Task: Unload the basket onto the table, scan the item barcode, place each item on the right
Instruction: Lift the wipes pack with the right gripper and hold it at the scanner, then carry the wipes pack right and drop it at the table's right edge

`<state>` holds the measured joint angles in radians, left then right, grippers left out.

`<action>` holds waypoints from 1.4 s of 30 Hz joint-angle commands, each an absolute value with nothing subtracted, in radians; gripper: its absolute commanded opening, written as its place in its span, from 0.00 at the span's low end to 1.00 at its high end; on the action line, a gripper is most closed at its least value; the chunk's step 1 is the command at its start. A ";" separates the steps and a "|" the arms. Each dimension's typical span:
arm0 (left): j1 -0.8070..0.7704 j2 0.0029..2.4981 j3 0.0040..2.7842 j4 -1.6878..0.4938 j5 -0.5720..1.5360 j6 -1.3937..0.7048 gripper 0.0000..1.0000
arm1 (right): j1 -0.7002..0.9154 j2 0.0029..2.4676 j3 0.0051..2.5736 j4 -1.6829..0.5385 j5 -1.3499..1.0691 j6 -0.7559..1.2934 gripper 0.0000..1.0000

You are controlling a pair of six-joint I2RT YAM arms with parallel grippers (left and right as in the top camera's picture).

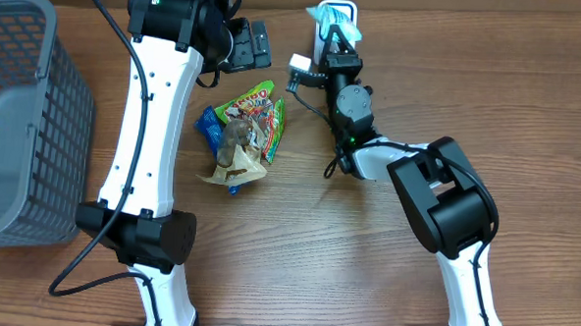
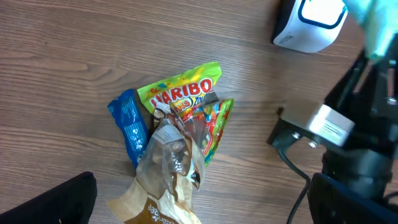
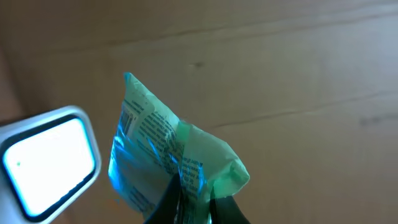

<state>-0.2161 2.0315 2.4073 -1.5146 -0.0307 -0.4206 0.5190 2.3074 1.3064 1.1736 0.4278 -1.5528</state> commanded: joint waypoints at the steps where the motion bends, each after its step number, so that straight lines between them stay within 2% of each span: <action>1: -0.223 2.041 2.405 -1.514 -0.026 -0.431 1.00 | 0.502 2.228 1.324 1.211 0.490 -1.513 0.04; 7: -0.223 2.041 2.405 -1.513 -0.026 -0.431 1.00 | 0.501 2.072 1.324 1.176 0.597 -1.429 0.04; 11: -0.223 2.041 2.405 -1.514 -0.026 -0.431 1.00 | 0.469 1.905 1.324 1.017 0.805 -1.295 0.04; 15: -0.223 2.041 2.405 -1.514 -0.026 -0.431 1.00 | 0.377 1.765 1.324 0.741 1.208 -0.973 0.04; 17: -0.223 2.041 2.405 -1.514 -0.026 -0.431 1.00 | 0.327 1.729 1.324 0.477 1.385 -0.684 0.04; 18: -0.223 2.041 2.405 -1.514 -0.026 -0.431 1.00 | 0.311 1.720 1.324 0.328 1.399 -0.594 0.04; 20: -0.223 2.041 2.405 -1.513 -0.026 -0.430 1.00 | 0.269 1.713 1.324 -0.064 1.316 -0.330 0.04; 22: -0.223 2.041 2.405 -1.514 -0.026 -0.431 1.00 | 0.241 1.713 1.324 -0.212 1.204 -0.200 0.04; 23: -0.223 2.041 2.405 -1.514 -0.026 -0.430 1.00 | 0.207 1.711 1.324 -0.334 1.065 -0.084 0.04; 29: -0.223 2.041 2.405 -1.513 -0.026 -0.431 1.00 | 0.039 1.685 1.324 -0.556 0.620 0.208 0.04; 32: -0.223 2.041 2.405 -1.514 -0.026 -0.431 1.00 | -0.110 1.655 1.324 -0.660 0.270 0.341 0.04; 39: -0.223 2.041 2.405 -1.514 -0.026 -0.431 1.00 | -0.426 1.664 1.315 -0.856 -0.216 0.469 0.04; 42: -0.223 2.041 2.405 -1.514 -0.026 -0.431 1.00 | -0.530 1.664 1.288 -0.897 -0.294 0.468 0.04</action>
<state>-0.2161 2.0315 2.4073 -1.5146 -0.0307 -0.4206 -0.4385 1.6985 1.3090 -0.8799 -0.0601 0.4118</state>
